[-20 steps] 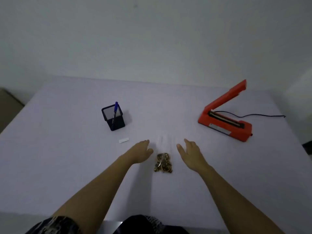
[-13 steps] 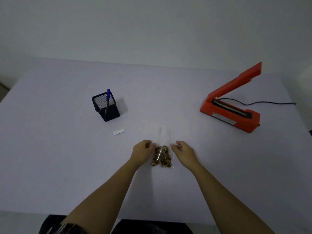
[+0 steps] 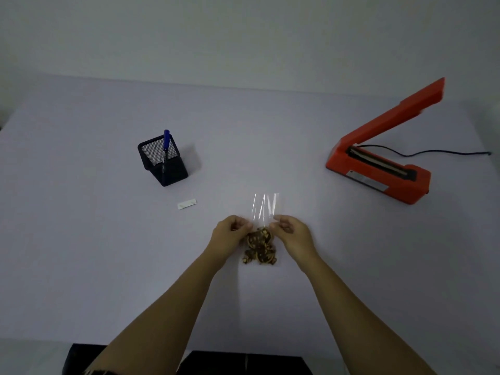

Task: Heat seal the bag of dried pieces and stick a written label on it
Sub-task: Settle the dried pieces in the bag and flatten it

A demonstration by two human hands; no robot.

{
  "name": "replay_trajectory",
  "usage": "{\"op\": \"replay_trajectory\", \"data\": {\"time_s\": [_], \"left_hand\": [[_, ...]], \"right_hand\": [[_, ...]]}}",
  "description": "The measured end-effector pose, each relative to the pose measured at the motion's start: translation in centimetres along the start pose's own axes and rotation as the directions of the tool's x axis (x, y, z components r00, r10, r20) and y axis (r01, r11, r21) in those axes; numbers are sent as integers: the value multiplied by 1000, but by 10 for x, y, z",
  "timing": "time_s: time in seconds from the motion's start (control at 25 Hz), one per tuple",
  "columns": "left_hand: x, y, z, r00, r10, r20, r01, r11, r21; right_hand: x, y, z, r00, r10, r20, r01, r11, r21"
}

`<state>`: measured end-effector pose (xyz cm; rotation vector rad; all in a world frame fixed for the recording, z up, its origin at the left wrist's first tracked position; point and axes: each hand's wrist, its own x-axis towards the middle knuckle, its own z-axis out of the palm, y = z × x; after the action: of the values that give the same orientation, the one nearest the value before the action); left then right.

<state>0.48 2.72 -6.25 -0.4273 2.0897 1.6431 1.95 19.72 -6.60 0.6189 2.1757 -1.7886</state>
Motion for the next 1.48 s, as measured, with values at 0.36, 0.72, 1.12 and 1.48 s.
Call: {"op": "replay_trajectory", "data": {"time_s": [0.36,0.72,1.12,1.48], "left_hand": [[-39,37,-33,958,254,136,-216,946,-243],[-77,115,-41,844,529,93,-480,820,-311],[-100,129,-41,871,482,89,-479,876,-55],[-101,122,-46,869,463,172,-453,886,-98]], "right_hand": [[-45,-55,-22,958,-280,54,281,960,-3],[-80,-128,-35,884,-463,65,455,884,108],[-103,-135,-34,911,-395,119,360,902,240],[-104,-138,-38,924,-344,166,340,939,55]]}}
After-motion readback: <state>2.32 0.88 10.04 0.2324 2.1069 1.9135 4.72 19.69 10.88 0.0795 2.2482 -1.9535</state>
